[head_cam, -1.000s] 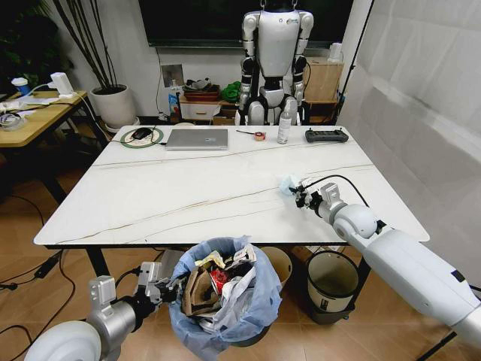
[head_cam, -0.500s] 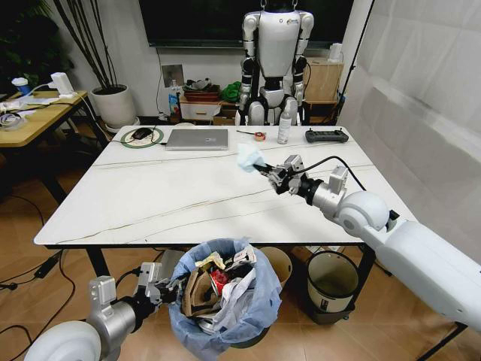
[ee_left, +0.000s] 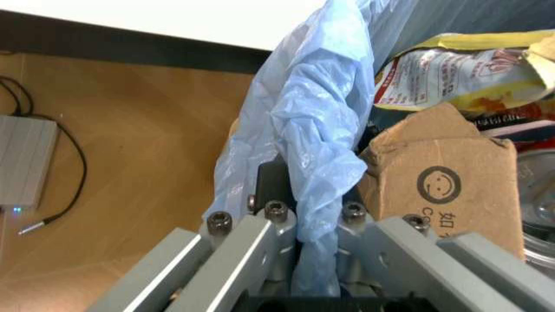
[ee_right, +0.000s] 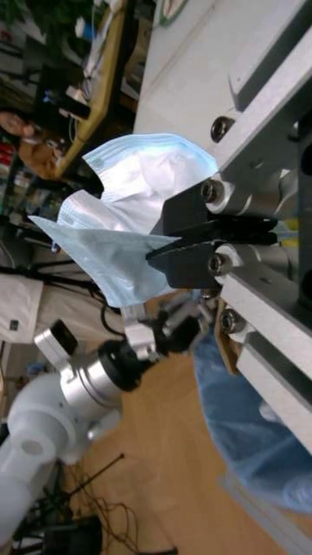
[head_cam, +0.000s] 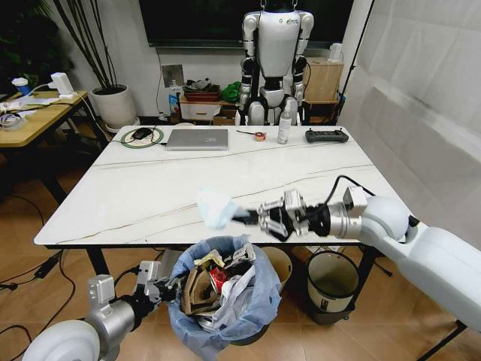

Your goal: Pick up the trash bin and place the trash from the table into it.

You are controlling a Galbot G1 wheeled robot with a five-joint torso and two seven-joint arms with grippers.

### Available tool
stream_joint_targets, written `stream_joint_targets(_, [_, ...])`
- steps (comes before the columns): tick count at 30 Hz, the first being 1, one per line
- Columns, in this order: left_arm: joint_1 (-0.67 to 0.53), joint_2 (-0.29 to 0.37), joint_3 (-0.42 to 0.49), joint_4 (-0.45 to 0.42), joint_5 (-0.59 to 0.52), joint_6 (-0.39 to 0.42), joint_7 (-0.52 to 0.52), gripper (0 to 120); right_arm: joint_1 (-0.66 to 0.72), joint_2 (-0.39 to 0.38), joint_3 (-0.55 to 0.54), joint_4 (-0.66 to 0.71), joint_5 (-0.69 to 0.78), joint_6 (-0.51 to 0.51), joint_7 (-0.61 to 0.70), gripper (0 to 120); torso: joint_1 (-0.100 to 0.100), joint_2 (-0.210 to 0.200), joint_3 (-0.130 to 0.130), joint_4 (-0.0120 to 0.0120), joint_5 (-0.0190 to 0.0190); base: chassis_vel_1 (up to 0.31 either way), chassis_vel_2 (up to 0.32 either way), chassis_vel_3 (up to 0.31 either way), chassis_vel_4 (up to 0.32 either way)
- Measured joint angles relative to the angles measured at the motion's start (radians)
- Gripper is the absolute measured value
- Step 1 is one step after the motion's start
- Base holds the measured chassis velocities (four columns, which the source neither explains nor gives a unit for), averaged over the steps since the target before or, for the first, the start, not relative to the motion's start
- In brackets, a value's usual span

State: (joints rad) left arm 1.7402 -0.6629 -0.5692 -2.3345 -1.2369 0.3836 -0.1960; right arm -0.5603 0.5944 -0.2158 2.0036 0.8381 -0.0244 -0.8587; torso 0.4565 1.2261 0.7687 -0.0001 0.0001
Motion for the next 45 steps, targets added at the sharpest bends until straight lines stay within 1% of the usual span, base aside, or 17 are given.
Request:
stream_joint_targets(1, [-0.002,-0.002,0.003,0.000,0.000,0.000,0.000,0,-0.025,-0.025,-0.015,0.044,-0.005,-0.012,0.011,0,0.000,0.000,0.000,-0.0001,-0.0001,0.000,0.000,0.000,0.000])
stream_joint_targets(3, [-0.002,-0.003,0.004,0.000,0.000,0.000,0.000,0,-0.038,-0.033,-0.025,0.063,-0.015,-0.014,0.025,0,0.000,0.000,0.000,-0.0001,0.0000,0.000,0.000,0.000,0.000])
stream_joint_targets(8, [-0.004,-0.007,0.011,0.000,0.000,0.000,0.001,0,-0.038,-0.033,-0.061,0.092,-0.018,-0.015,0.069,0,0.000,0.000,0.000,0.0000,0.0000,0.000,0.000,0.000,0.000])
stream_joint_targets(10, [-0.005,-0.015,0.020,0.001,0.002,0.000,0.004,0,-0.011,-0.019,-0.104,0.110,-0.012,-0.009,0.109,0,0.000,0.000,0.000,0.0001,-0.0001,0.000,0.000,0.000,0.000])
stream_joint_targets(19, [0.001,-0.016,0.015,-0.004,0.004,0.000,0.006,0,-0.004,-0.004,-0.132,0.095,-0.024,0.006,0.126,0,0.000,0.000,0.000,0.0001,-0.0001,0.000,0.000,0.000,0.000])
stream_joint_targets(20, [0.002,-0.016,0.014,-0.004,0.004,0.000,0.007,0,-0.010,-0.005,-0.128,0.086,-0.032,0.013,0.126,5,0.000,0.000,0.000,0.0001,0.0000,0.000,0.000,0.000,0.000])
stream_joint_targets(21, [0.002,-0.016,0.014,-0.004,0.004,0.000,0.007,0,-0.010,-0.005,-0.128,0.086,-0.032,0.013,0.126,5,0.000,0.000,0.000,0.0001,0.0000,0.000,0.000,0.000,0.000])
stream_joint_targets(24, [0.000,-0.014,0.015,-0.004,0.004,0.000,0.007,0,-0.025,-0.010,-0.117,0.072,-0.048,0.027,0.126,15,0.000,0.000,0.000,0.0002,0.0000,0.000,0.000,0.000,0.000])
stream_joint_targets(26, [-0.004,-0.013,0.015,-0.002,0.003,0.000,0.006,0,-0.045,-0.021,-0.105,0.068,-0.056,0.034,0.131,26,0.000,0.000,0.000,0.0000,-0.0001,0.000,0.000,0.000,0.000])
stream_joint_targets(27, [-0.004,-0.013,0.015,-0.002,0.003,0.000,0.006,0,-0.045,-0.021,-0.105,0.068,-0.056,0.034,0.131,26,0.000,0.000,0.000,0.0000,-0.0001,0.000,0.000,0.000,0.000])
stream_joint_targets(30, [-0.004,-0.013,0.016,-0.001,0.003,0.000,0.006,0,-0.062,-0.026,-0.092,0.063,-0.061,0.043,0.133,36,0.000,0.000,0.000,0.0000,0.0000,0.000,0.000,0.000,0.000])
stream_joint_targets(33, [-0.004,-0.013,0.017,0.000,0.003,0.000,0.006,0,-0.074,-0.028,-0.075,0.062,-0.061,0.050,0.145,52,0.000,0.000,0.000,0.0000,0.0000,0.000,0.000,0.000,0.000])
stream_joint_targets(34, [-0.004,-0.013,0.017,0.000,0.003,0.000,0.006,0,-0.074,-0.028,-0.075,0.062,-0.061,0.050,0.145,52,0.000,0.000,0.000,0.0000,0.0000,0.000,0.000,0.000,0.000])
stream_joint_targets(38, [0.000,-0.016,0.016,0.001,0.005,0.001,0.005,0,-0.084,-0.038,-0.059,0.080,-0.041,0.076,0.237,67,0.000,0.000,0.000,0.0000,-0.0001,0.000,0.000,0.000,0.000])
stream_joint_targets(41, [0.005,-0.019,0.015,0.001,0.010,0.001,0.005,0,-0.085,-0.042,-0.038,0.098,-0.003,0.102,0.442,81,0.000,0.000,0.000,0.0001,0.0000,0.000,0.000,0.000,0.000])
stream_joint_targets(42, [0.005,-0.019,0.015,0.001,0.010,0.001,0.005,0,-0.085,-0.042,-0.038,0.098,-0.003,0.102,0.442,81,0.000,0.000,0.000,0.0001,0.0000,0.000,0.000,0.000,0.000])
stream_joint_targets(45, [0.005,-0.020,0.015,0.001,0.013,0.001,0.006,0,-0.073,-0.031,-0.013,0.082,0.011,0.116,0.550,94,0.000,0.000,0.000,0.0001,0.0000,0.000,0.000,0.000,0.000])
